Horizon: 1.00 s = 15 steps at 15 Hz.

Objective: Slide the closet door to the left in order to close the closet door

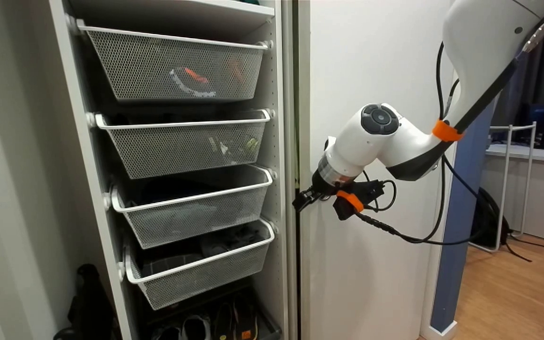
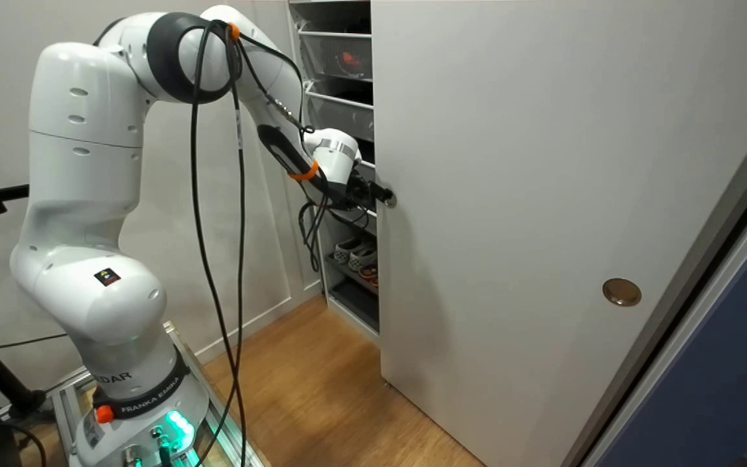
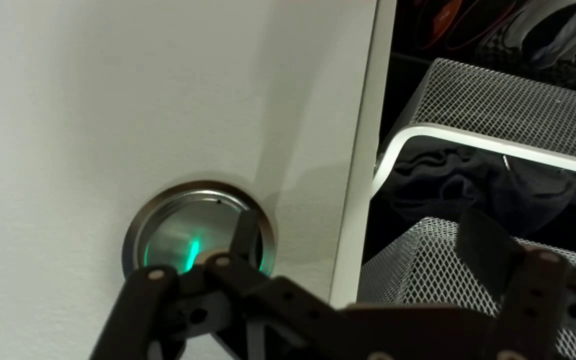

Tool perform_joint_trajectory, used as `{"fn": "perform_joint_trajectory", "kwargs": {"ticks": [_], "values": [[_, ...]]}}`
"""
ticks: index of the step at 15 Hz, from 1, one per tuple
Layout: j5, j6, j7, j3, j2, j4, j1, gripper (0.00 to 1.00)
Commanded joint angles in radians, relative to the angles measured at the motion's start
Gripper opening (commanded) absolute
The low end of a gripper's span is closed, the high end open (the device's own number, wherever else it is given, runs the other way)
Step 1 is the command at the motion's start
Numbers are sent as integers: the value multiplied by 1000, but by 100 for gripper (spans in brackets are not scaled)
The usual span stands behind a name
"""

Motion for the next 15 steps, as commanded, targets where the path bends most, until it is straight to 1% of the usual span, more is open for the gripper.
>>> {"fn": "perform_joint_trajectory", "kwargs": {"ticks": [1,4,8,11,15], "values": [[-80,73,83,56,79,125,20,100],[-147,59,150,92,100,166,24,100],[-209,39,191,157,143,224,37,100],[-255,25,189,205,190,283,47,100],[-340,6,170,261,277,392,63,100]]}}
